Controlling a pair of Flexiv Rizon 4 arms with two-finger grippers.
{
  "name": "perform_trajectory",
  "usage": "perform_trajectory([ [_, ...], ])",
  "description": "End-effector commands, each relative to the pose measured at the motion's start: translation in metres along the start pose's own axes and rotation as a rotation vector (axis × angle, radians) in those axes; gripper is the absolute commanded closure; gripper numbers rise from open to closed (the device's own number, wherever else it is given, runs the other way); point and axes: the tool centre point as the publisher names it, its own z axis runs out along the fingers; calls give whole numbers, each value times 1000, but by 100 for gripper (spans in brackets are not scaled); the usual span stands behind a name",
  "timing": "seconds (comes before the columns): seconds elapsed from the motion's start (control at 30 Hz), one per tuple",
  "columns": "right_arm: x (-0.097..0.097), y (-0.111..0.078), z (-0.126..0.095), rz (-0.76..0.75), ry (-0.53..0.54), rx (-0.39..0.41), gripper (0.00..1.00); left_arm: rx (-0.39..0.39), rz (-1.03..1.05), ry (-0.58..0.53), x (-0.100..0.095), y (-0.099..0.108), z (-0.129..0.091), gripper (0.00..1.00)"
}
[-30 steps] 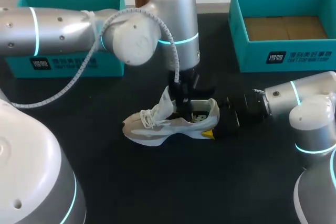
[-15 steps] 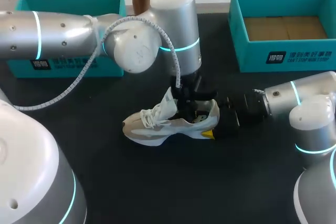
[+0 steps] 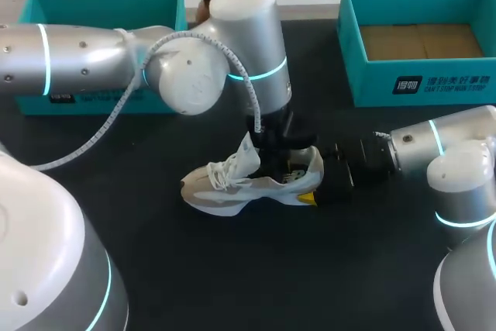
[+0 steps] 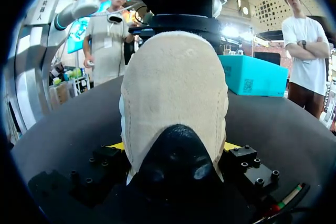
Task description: Take the shoe out of the shoebox, open the shoe tongue, remove and reinsert the insole, then place the shoe into the shoebox
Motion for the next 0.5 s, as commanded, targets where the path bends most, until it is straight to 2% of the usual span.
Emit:
perform_trajectory([
  [0.03,-2,-3,5,1,-3,3,100,3,-2,-11,8,2,-4,40],
  [0.27,-2,-3,5,1,-3,3,100,5,-15,-44,9,0,-7,37],
  [0.4,-2,-3,5,1,-3,3,100,-8,-4,-51,7,-3,2,33],
  [0.5,-2,-3,5,1,-3,3,100,-9,-14,-34,5,-3,9,35],
])
